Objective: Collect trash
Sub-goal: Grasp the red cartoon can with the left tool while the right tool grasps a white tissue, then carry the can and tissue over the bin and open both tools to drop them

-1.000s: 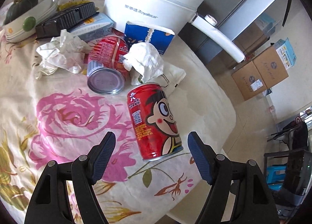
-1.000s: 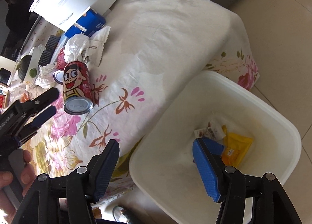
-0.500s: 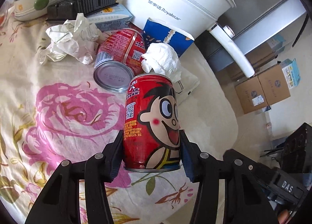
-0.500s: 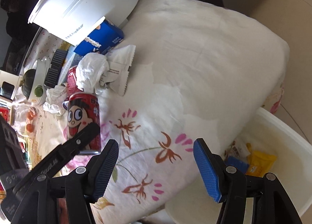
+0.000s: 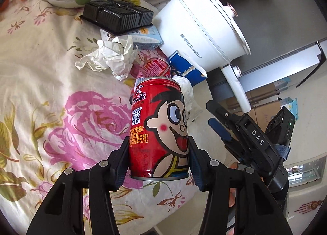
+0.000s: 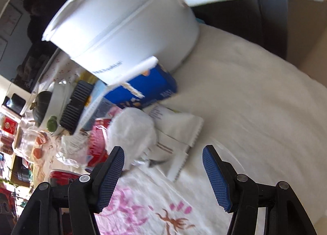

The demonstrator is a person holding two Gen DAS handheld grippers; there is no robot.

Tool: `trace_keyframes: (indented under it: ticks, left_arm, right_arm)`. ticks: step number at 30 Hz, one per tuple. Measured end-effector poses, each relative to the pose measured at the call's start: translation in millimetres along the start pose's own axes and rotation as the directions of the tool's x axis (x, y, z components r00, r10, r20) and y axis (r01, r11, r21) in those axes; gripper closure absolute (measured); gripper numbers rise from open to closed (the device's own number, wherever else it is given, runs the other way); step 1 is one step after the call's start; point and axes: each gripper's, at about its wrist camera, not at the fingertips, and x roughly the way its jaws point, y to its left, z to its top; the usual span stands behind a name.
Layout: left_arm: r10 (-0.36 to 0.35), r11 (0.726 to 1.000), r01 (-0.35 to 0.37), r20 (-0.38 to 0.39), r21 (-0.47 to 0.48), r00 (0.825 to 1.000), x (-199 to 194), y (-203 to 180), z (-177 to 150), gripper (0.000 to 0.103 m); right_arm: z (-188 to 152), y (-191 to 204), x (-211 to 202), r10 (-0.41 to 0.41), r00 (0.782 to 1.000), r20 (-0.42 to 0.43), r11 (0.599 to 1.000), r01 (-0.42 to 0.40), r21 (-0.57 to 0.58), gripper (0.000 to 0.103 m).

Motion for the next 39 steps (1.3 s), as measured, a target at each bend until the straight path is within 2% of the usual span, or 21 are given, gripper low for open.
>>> trace_keyframes:
  ticks: [3, 5, 9, 10, 11, 12, 13, 17, 20, 23, 27, 29, 31, 33, 36, 38, 39]
  left_arm:
    - [0.014, 0.999, -0.011, 0.046, -0.049, 0.999, -14.4, 14.9, 10.0, 0.048]
    - [0.043, 0.996, -0.038, 0.074, -0.076, 0.996, -22.6, 27.4, 16.8, 0.048]
    - [0.049, 0.987, -0.037, 0.076, -0.153, 0.996, -22.5, 46.2, 25.3, 0.048]
    - [0.047, 0.987, -0.034, 0.075, -0.159, 0.996, -22.1, 47.7, 26.4, 0.048]
    - [0.043, 0.987, -0.03, 0.077, -0.159, 0.996, -21.7, 47.6, 27.5, 0.048]
    - [0.038, 0.986, -0.024, 0.081, -0.162, 0.996, -21.2, 47.6, 28.9, 0.048]
    - [0.03, 0.985, -0.014, 0.087, -0.171, 0.996, -21.8, 48.8, 31.4, 0.048]
    - [-0.001, 0.976, 0.037, 0.167, -0.214, 0.986, -43.3, 62.1, 39.7, 0.048]
    - [-0.013, 0.972, 0.069, 0.242, -0.223, 0.97, -63.2, 67.6, 42.6, 0.048]
    - [-0.037, 0.975, 0.095, 0.27, -0.203, 0.962, -73.0, 66.3, 43.0, 0.048]
    - [-0.085, 0.983, 0.123, 0.255, -0.135, 0.963, -70.3, 50.4, 38.4, 0.048]
    - [-0.112, 0.988, 0.134, 0.237, -0.077, 0.965, -64.6, 33.4, 33.8, 0.048]
    - [-0.155, 0.988, 0.155, 0.201, 0.019, 0.967, -59.9, 9.8, 23.7, 0.048]
    - [-0.187, 0.976, 0.167, 0.142, 0.143, 0.972, -53.1, -19.6, 8.7, 0.048]
    - [-0.173, 0.938, 0.143, 0.068, 0.315, 0.983, -39.1, -58.4, -28.1, 0.048]
    - [-0.161, 0.914, 0.156, -0.019, 0.373, 0.987, -21.4, -74.8, -56.6, 0.048]
    - [-0.164, 0.908, 0.18, -0.075, 0.378, 0.984, -11.6, -79.4, -70.3, 0.048]
  right_arm:
    - [3.7, 35.8, 9.6, 0.007, 1.0, 0.013, 0.989, -0.005, -0.146, 0.031]
    - [3.4, 51.9, 23.6, -0.027, 0.999, 0.02, 0.976, 0.031, -0.215, 0.031]
    - [-2.4, 51.5, 59.4, -0.094, 0.995, -0.02, 0.966, 0.086, -0.242, 0.034]
    - [-3.9, 50.7, 65.2, -0.108, 0.994, -0.02, 0.963, 0.1, -0.249, 0.051]
    - [-5.2, 51.3, 68.4, -0.124, 0.992, -0.013, 0.957, 0.117, -0.265, 0.08]
    - [-6.2, 52.9, 69.6, -0.135, 0.991, -0.01, 0.951, 0.126, -0.282, 0.089]
    - [-7.1, 54.3, 67.6, -0.131, 0.991, -0.003, 0.949, 0.124, -0.291, 0.089]
    - [-4.7, 63.6, 32.5, -0.028, 0.997, 0.074, 0.96, 0.047, -0.276, 0.09]
    - [-2.3, 67.1, 4.4, 0.069, 0.994, 0.083, 0.971, -0.048, -0.234, 0.09]
    - [-4.9, 64.8, -17.8, 0.139, 0.988, 0.071, 0.972, -0.122, -0.202, 0.089]
    - [-14.5, 39.2, -48.2, 0.188, 0.981, 0.054, 0.977, -0.181, -0.113, 0.089]
    - [-21.2, 27.8, -66.5, 0.186, 0.981, 0.052, 0.98, -0.181, -0.083, 0.089]
    - [-29.6, 14.6, -88.1, 0.158, 0.986, 0.047, 0.986, -0.155, -0.059, 0.089]
    - [-39.0, -2.3, -105.3, 0.104, 0.994, 0.02, 0.994, -0.103, -0.018, 0.088]
    - [-55.7, -33.1, -123.4, 0.053, 0.998, -0.043, 0.995, -0.049, 0.09, 0.086]
    - [-70.3, -56.3, -131.5, 0.064, 0.994, -0.084, 0.983, -0.049, 0.175, 0.086]
    - [-78.7, -66.4, -135.4, 0.062, 0.994, -0.095, 0.978, -0.041, 0.206, 0.086]
